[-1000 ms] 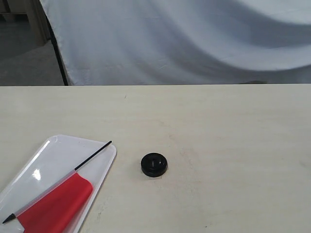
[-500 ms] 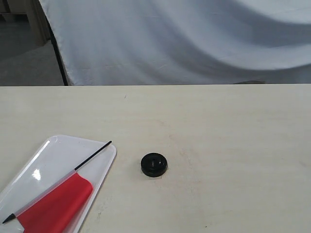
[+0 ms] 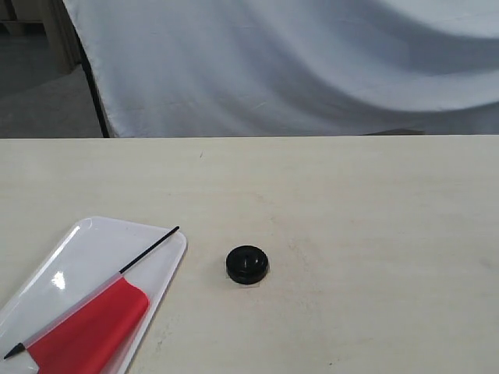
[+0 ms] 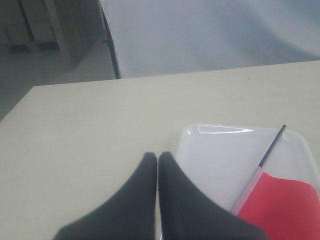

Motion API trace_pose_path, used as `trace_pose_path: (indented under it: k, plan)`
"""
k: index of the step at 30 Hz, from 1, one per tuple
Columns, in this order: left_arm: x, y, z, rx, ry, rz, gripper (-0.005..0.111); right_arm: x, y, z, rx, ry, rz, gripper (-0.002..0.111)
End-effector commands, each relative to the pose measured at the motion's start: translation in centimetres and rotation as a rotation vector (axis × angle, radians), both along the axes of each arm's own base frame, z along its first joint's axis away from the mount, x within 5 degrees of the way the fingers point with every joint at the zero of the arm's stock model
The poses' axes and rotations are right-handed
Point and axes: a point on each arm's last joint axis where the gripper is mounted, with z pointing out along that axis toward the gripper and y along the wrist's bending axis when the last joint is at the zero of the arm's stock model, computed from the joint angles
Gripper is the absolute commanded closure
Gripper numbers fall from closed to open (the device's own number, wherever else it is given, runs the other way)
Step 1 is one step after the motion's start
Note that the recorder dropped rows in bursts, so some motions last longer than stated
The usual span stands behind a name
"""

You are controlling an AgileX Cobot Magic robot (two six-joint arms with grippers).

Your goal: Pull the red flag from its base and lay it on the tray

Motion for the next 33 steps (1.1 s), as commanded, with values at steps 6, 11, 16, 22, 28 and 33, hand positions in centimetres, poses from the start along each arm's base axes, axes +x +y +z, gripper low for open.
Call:
trace_pose_path:
  k: [6, 11, 16, 22, 28, 33]
  plan:
    - [-0.01, 0.03, -0.07, -0.001, 0.004, 0.004, 0.105, -0.07, 0.05, -0.54, 0.025, 0.05, 0.004, 0.108]
    - [-0.01, 0.03, -0.07, -0.001, 0.004, 0.004, 0.105, -0.08, -0.01, -0.63, -0.027, 0.063, 0.002, 0.108]
    - [-0.01, 0.03, -0.07, -0.001, 0.004, 0.004, 0.105, -0.09, -0.02, -0.65, -0.035, 0.066, 0.002, 0.108]
    - [-0.01, 0.03, -0.09, -0.001, 0.006, 0.004, 0.105, -0.09, -0.02, -0.65, -0.035, 0.066, 0.002, 0.108]
    - [-0.01, 0.03, -0.09, -0.001, 0.006, 0.004, 0.105, -0.09, -0.02, -0.65, -0.035, 0.066, 0.002, 0.108]
    - [-0.01, 0.03, -0.09, -0.001, 0.006, 0.004, 0.105, -0.09, -0.02, -0.65, -0.035, 0.066, 0.002, 0.108]
